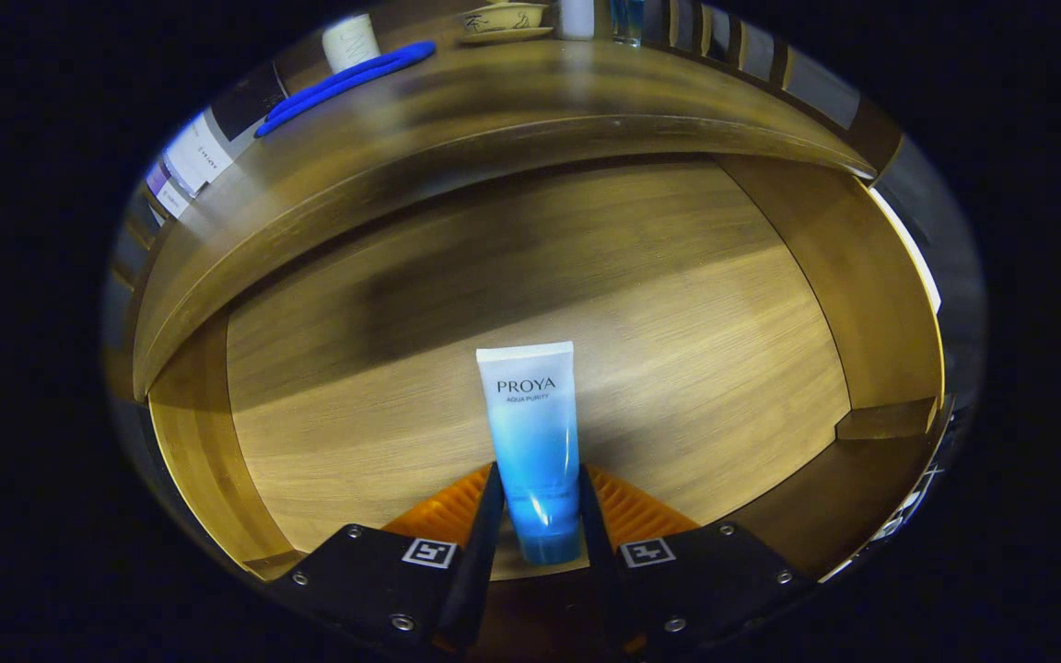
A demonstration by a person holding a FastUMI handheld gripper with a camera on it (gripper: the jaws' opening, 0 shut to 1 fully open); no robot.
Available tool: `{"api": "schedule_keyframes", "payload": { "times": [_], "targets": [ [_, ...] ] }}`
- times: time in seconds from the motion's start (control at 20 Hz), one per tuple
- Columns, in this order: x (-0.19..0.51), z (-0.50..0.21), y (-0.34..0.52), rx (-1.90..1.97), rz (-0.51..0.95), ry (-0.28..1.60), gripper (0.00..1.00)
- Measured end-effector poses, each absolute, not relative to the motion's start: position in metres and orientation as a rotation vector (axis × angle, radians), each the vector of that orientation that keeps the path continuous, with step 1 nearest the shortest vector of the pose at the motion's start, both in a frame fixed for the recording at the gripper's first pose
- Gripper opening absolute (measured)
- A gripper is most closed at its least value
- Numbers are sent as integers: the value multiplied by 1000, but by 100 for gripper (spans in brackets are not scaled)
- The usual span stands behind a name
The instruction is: Pull open the drawer, take out the items inside it, and place them on the countertop above the cabinet.
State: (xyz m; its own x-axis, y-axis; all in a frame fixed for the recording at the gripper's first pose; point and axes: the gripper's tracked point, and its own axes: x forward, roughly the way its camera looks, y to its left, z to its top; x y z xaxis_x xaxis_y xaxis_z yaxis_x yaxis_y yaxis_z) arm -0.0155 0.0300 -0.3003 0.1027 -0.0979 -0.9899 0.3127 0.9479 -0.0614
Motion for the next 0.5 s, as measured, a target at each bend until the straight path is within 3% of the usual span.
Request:
{"api": "schedule_keyframes", "payload": {
  "times": [0.25, 0.5],
  "targets": [
    [-16, -299, 29, 198, -357, 1390, 35],
    [-20, -293, 31, 195, -383, 1381, 32]
  ]
}}
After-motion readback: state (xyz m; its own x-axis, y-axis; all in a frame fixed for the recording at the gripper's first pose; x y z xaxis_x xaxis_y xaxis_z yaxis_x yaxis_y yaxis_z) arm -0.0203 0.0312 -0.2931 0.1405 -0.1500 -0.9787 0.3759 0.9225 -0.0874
